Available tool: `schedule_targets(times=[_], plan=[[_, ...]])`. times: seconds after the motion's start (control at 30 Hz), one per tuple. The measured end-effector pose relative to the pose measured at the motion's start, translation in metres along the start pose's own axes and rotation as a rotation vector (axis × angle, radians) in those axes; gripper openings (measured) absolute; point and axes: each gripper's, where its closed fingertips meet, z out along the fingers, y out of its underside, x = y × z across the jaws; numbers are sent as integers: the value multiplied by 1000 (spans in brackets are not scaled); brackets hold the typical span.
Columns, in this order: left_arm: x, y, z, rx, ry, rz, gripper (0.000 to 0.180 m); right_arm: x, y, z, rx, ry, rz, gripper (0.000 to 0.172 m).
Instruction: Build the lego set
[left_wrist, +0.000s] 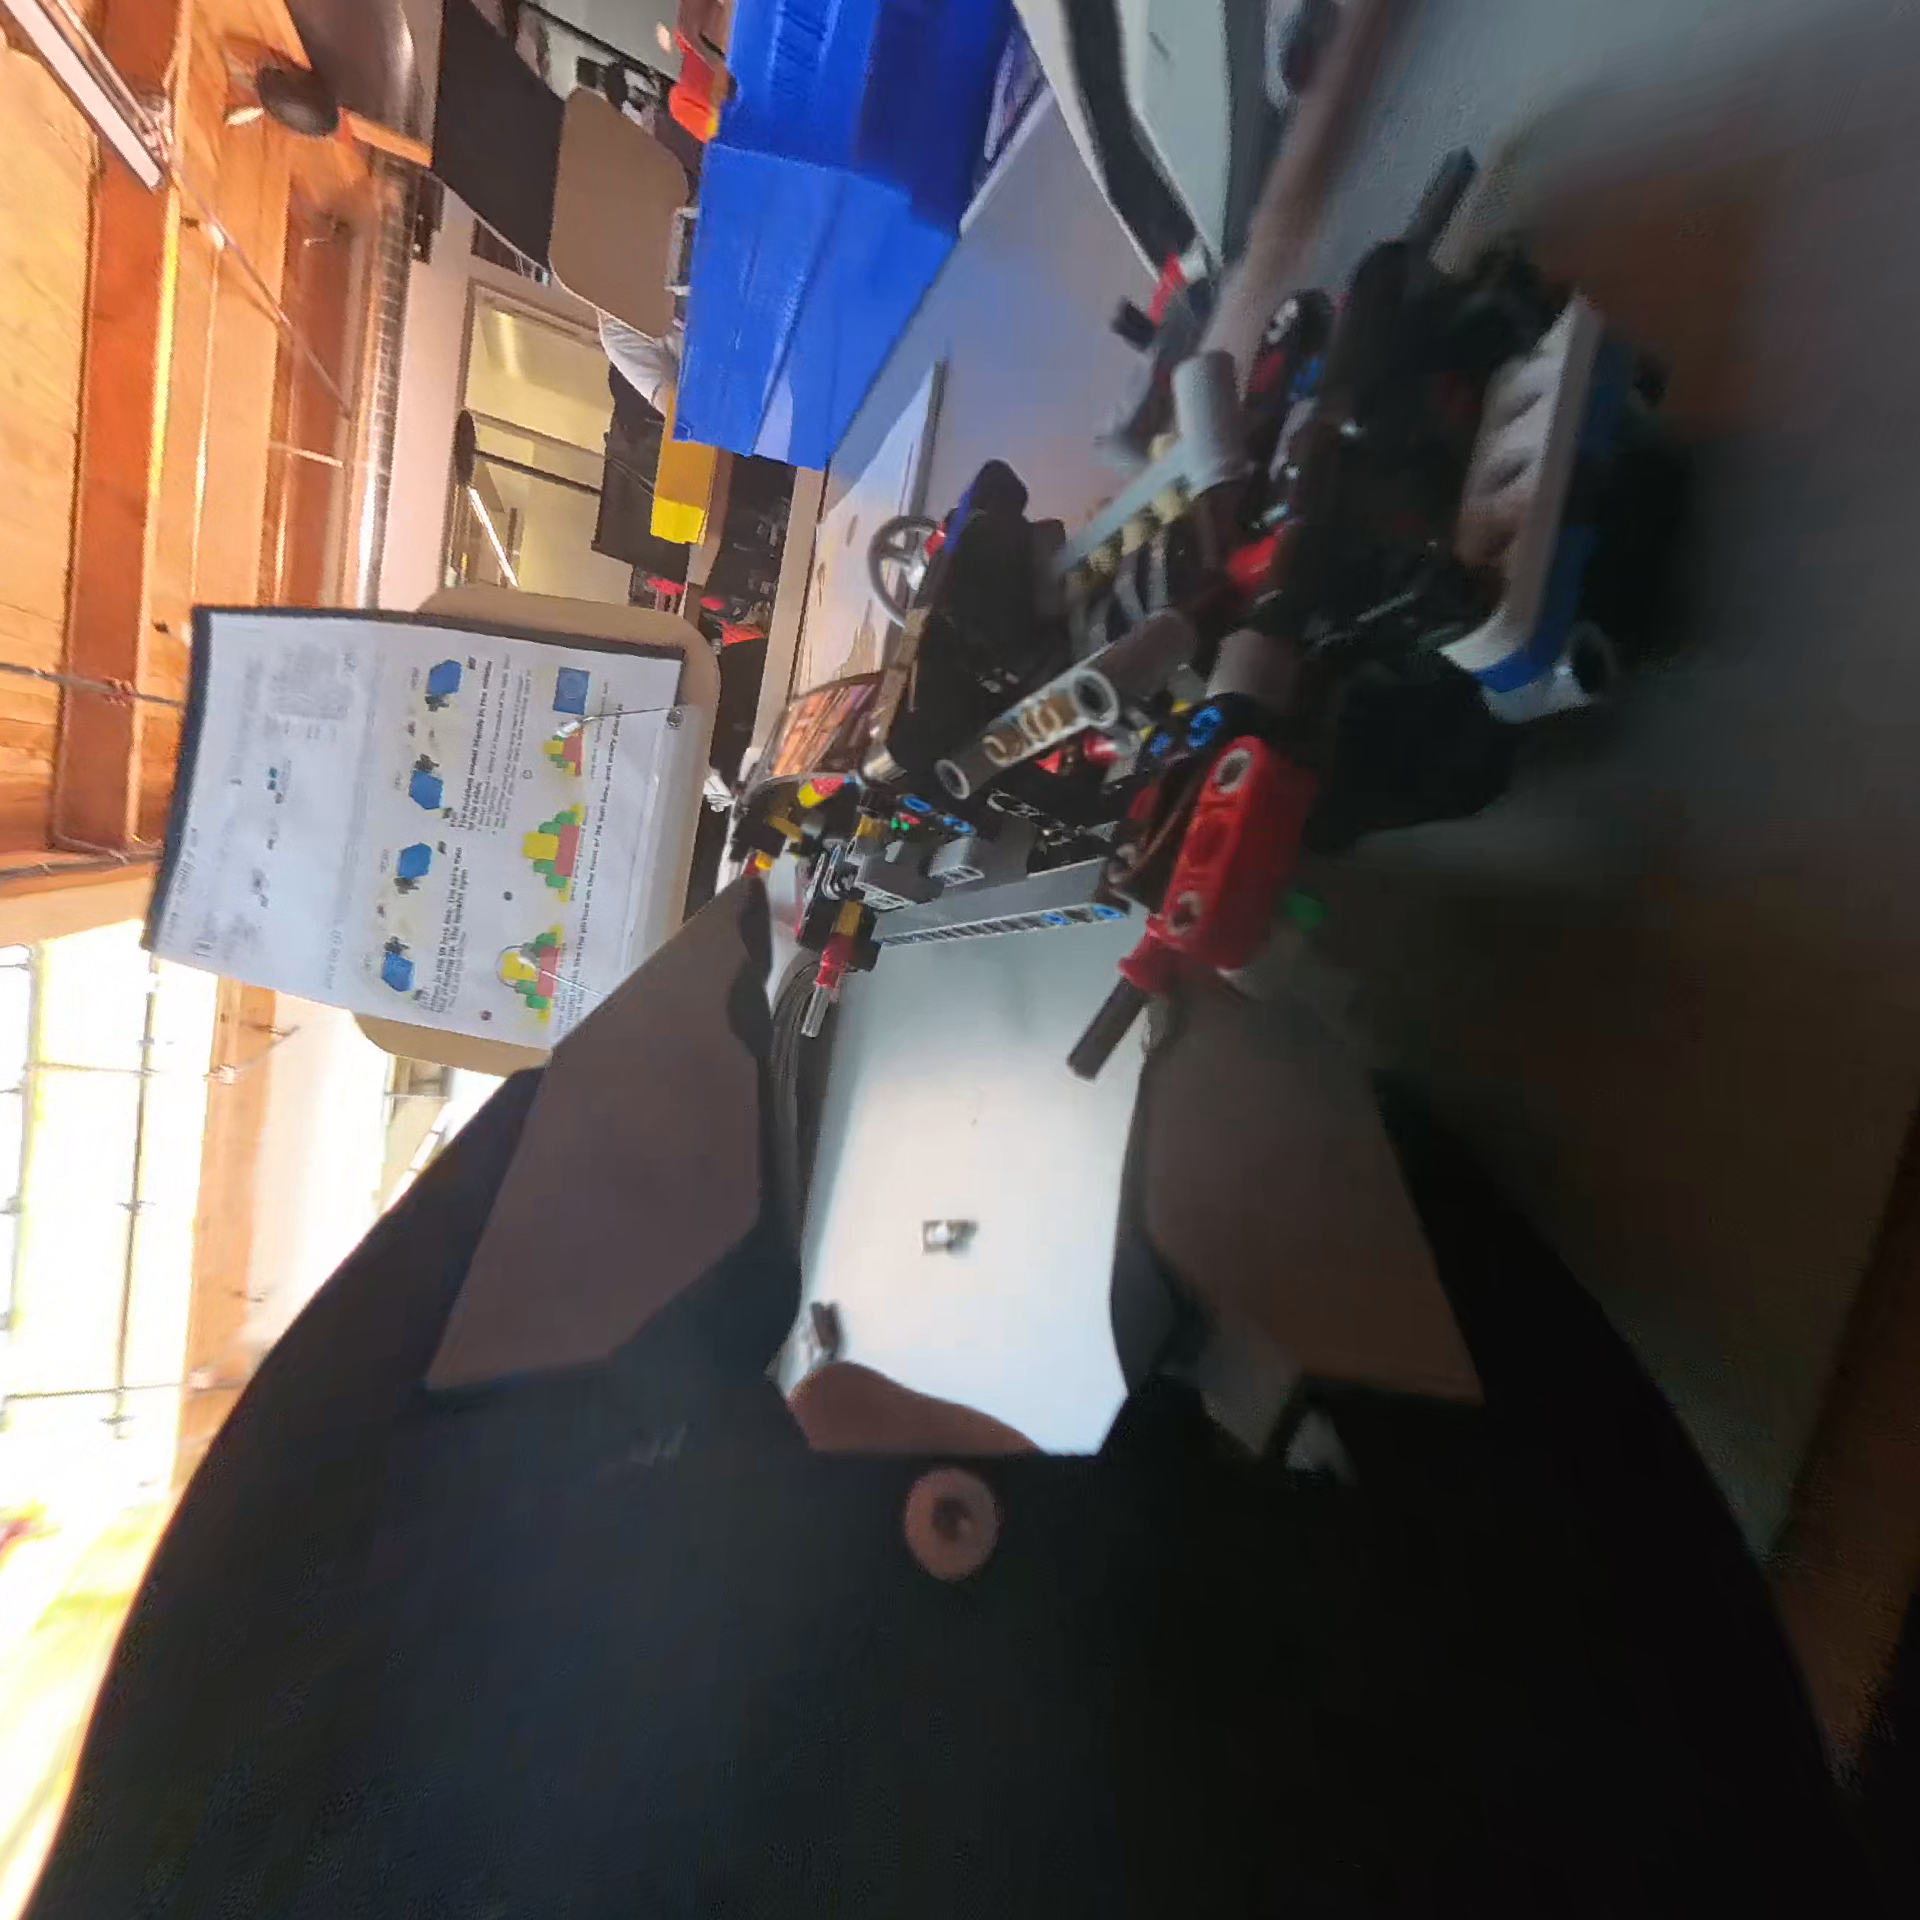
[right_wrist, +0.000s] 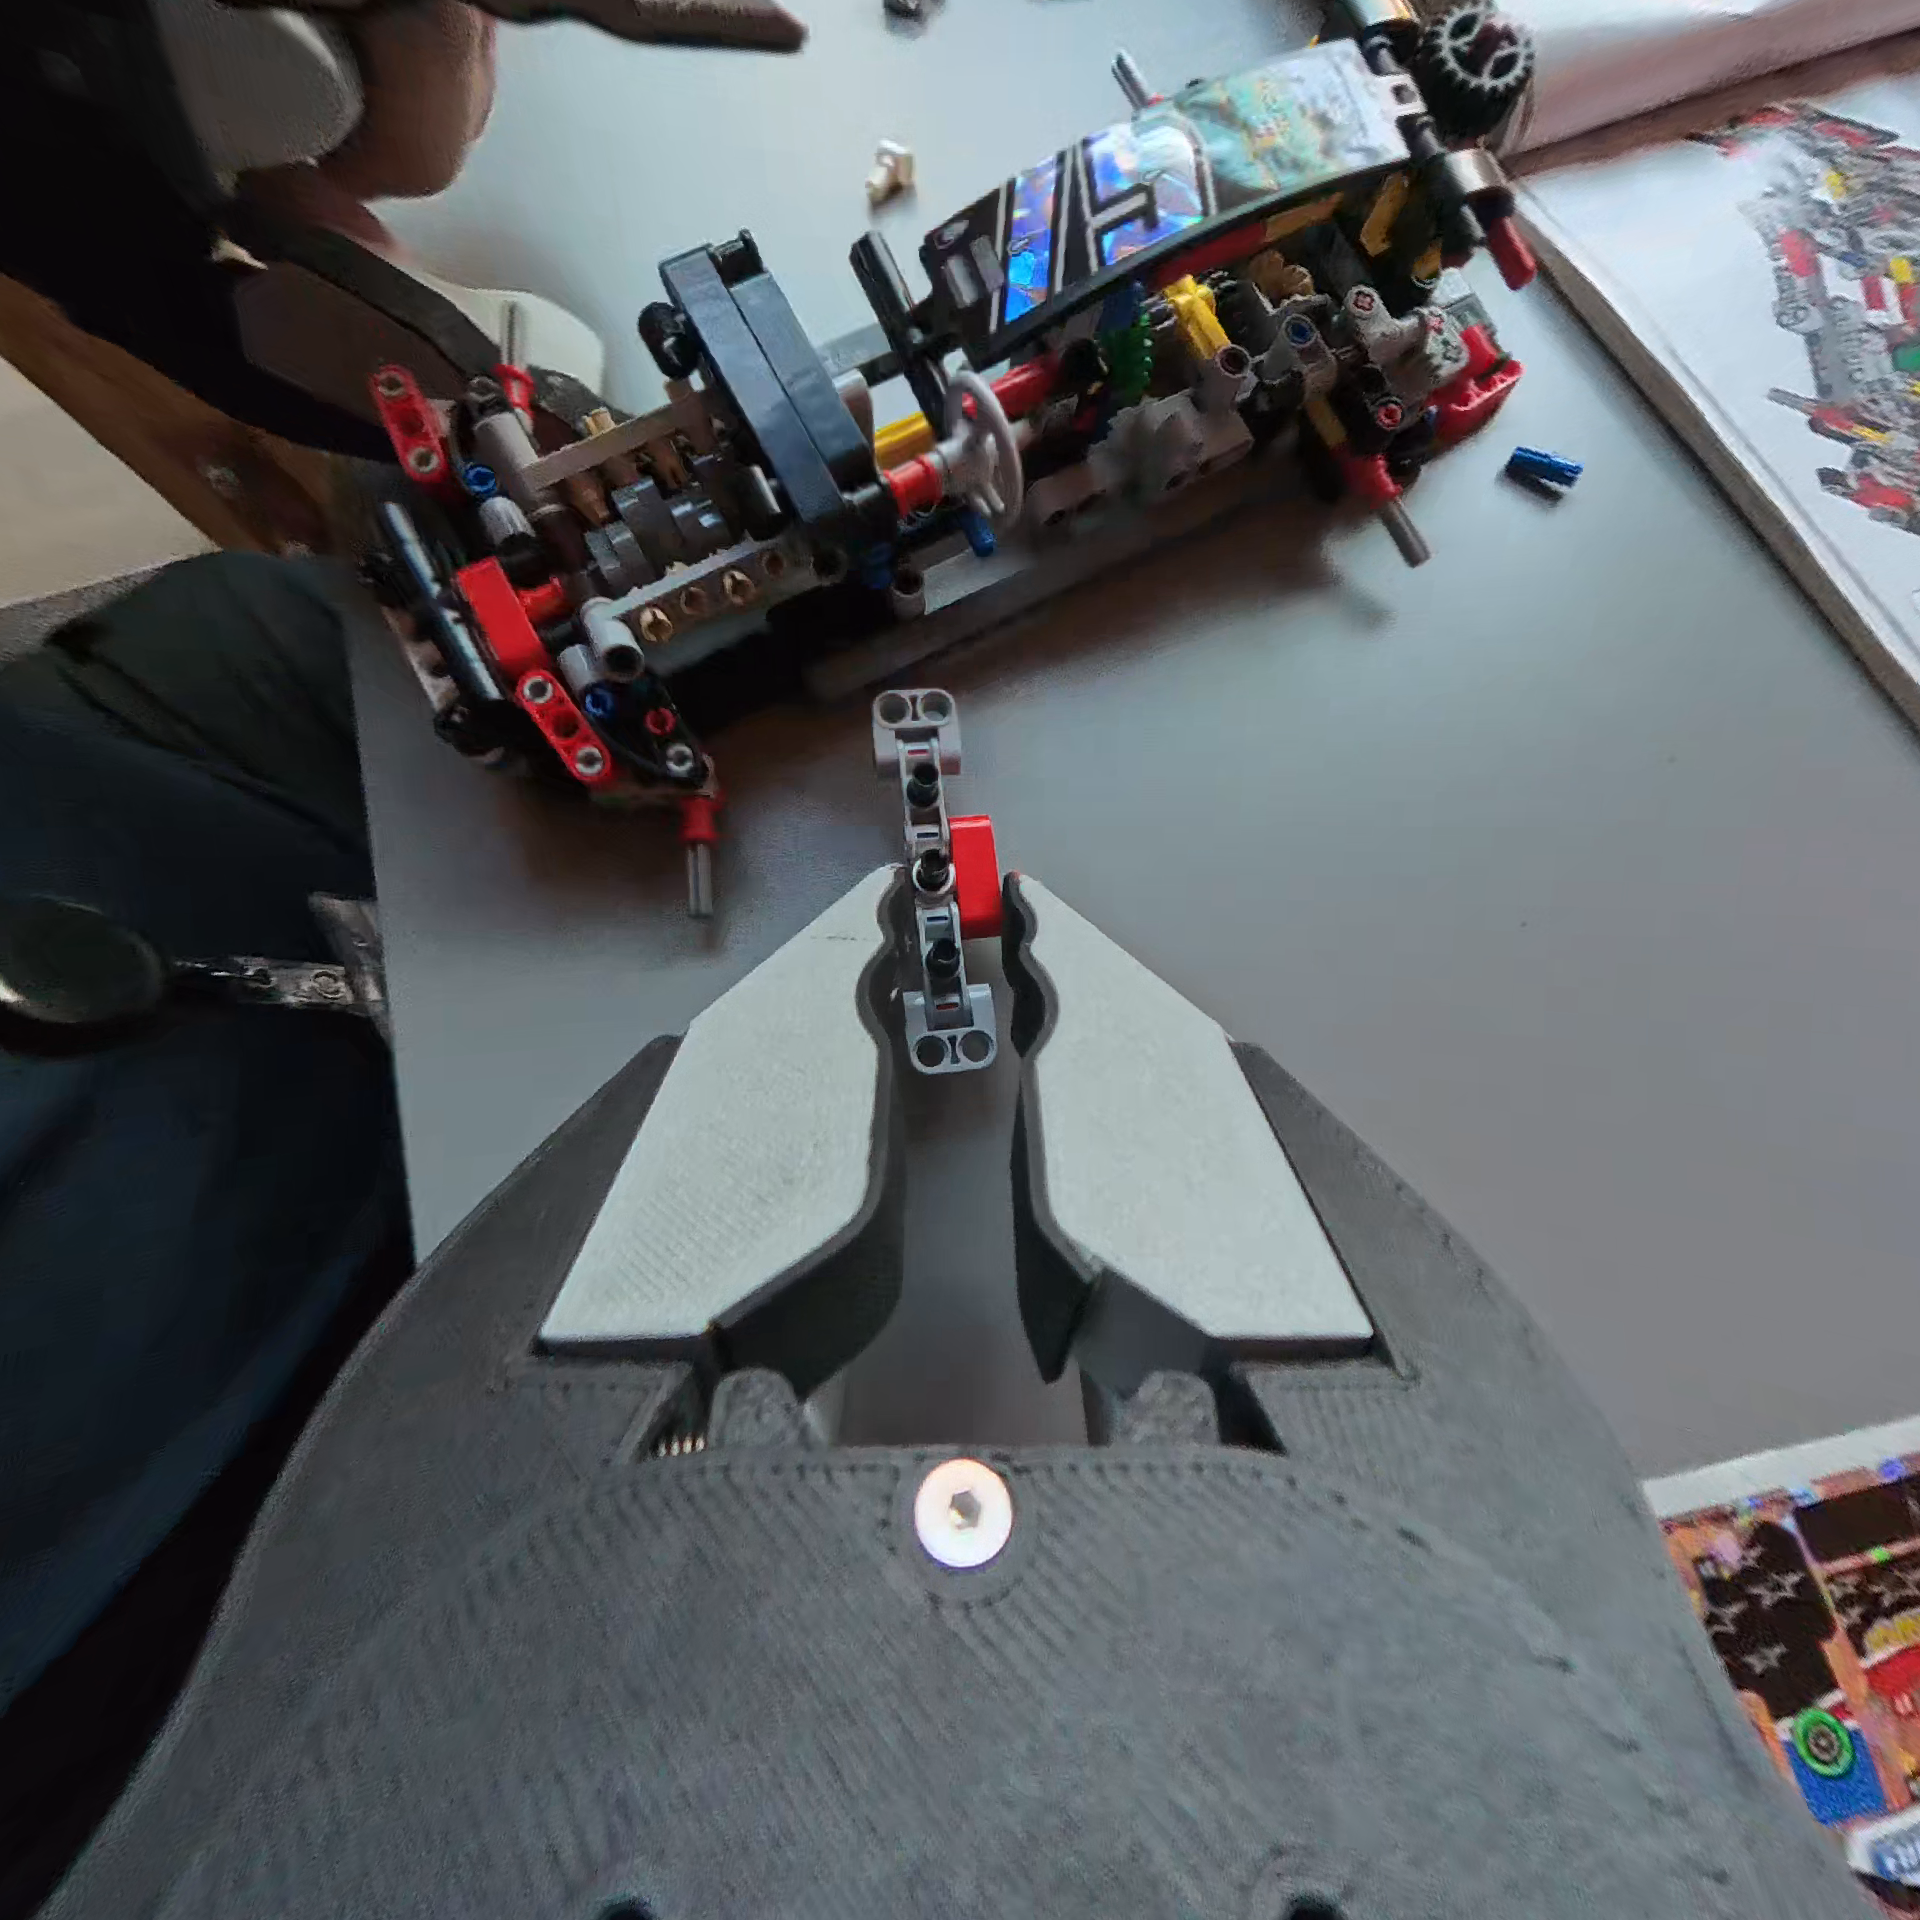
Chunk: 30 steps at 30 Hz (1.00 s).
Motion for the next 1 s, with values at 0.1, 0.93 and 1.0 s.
schedule_targets(times=[0.1, 0.93, 1.0], plan=[[5, -4, 6, -14, 21, -112, 61, 7, 5, 0, -31, 51, -23, 13], [36, 6, -7, -341, 554, -821, 46, 35, 18, -12, -67, 171, -28, 13], [42, 8, -14, -385, 613, -948, 58, 29, 13, -12, -53, 160, -42, 13]])
